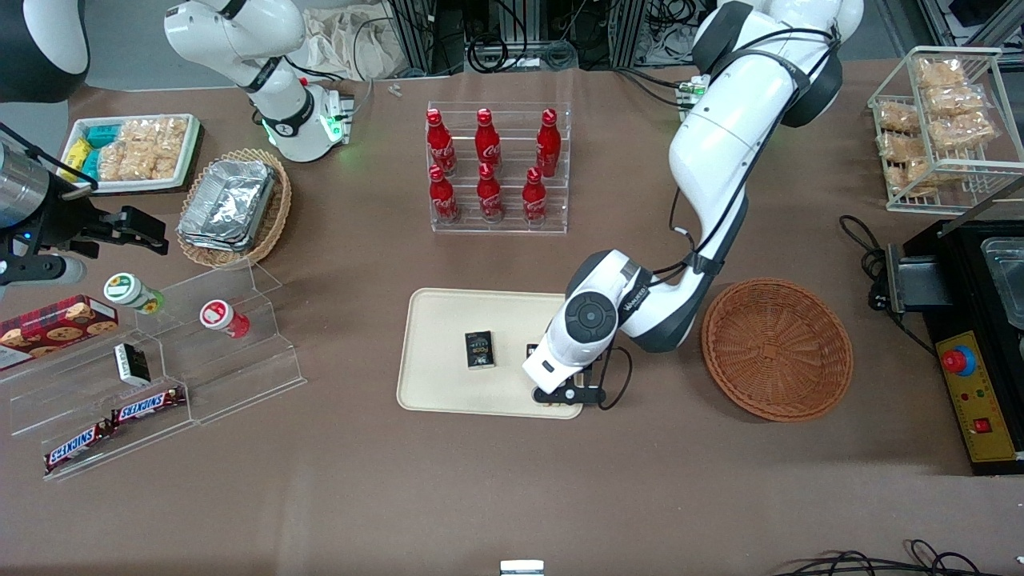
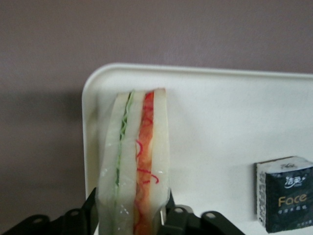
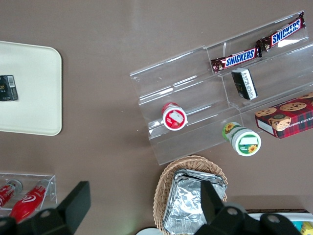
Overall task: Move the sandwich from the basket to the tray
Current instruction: 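Lower the sandwich onto the tray beside the black tissue box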
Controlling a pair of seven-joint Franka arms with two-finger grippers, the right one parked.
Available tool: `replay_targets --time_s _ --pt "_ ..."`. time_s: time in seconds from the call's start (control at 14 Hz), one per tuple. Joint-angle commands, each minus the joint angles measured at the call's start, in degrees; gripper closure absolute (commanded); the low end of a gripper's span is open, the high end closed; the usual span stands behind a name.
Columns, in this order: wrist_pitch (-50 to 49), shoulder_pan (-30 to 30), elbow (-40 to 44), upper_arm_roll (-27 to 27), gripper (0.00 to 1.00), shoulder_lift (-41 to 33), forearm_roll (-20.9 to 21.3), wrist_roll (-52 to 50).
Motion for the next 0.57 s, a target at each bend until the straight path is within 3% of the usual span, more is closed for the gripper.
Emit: replay_targets --time_s 0.0,0.14,0.36,0.5 --pt "-2.3 -0.9 -0.5 0.4 0.00 -4.1 1.7 -6.1" --pt "-4.6 -0.7 -4.8 0.4 0.00 -10.7 2.0 -11.5" --pt "-15.7 1.2 -9.5 0.8 0.00 -21.7 2.2 -11.2" --pt "-16.5 5.2 -17.9 0.6 0.00 -30.7 2.2 -11.2"
